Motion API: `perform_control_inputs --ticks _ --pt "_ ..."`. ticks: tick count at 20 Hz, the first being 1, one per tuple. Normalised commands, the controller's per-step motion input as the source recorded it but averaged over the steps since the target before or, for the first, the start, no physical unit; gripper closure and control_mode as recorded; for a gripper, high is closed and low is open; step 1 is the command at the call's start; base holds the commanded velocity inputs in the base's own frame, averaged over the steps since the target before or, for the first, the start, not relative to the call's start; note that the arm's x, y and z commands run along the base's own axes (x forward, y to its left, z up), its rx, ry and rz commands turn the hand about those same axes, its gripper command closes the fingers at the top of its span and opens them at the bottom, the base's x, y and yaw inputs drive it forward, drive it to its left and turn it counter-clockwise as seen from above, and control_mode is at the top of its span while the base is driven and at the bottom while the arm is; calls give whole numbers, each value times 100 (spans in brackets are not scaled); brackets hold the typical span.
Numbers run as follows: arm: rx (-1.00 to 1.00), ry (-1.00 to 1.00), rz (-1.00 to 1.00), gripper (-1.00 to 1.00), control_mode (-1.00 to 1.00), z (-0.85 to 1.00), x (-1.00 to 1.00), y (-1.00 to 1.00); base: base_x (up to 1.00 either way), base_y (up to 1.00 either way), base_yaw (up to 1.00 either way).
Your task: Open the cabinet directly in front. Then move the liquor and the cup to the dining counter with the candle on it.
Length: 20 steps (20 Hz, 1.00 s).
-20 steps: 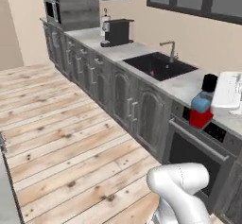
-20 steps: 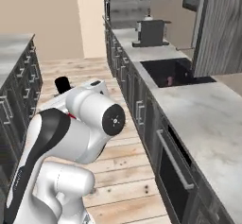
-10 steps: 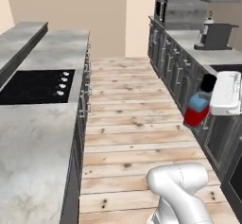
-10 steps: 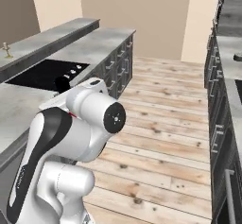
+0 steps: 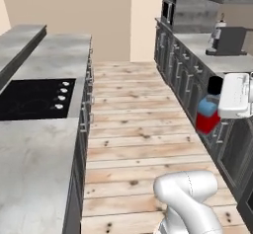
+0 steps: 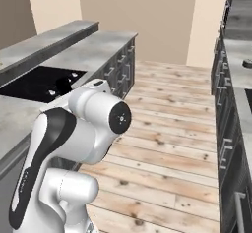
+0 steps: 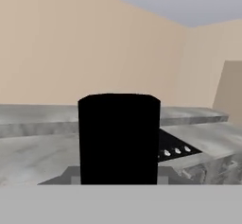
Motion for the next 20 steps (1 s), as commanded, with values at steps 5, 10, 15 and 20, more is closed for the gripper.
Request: perform_control_inputs --ticks 5,10,15,20 --pt "0 0 0 100 100 0 0 0 94 -20 -18" --pt "0 0 0 100 100 0 0 0 100 -5 -18" --pt "0 0 0 100 100 0 0 0 100 0 -16" --pt "0 0 0 100 100 0 0 0 100 3 -15"
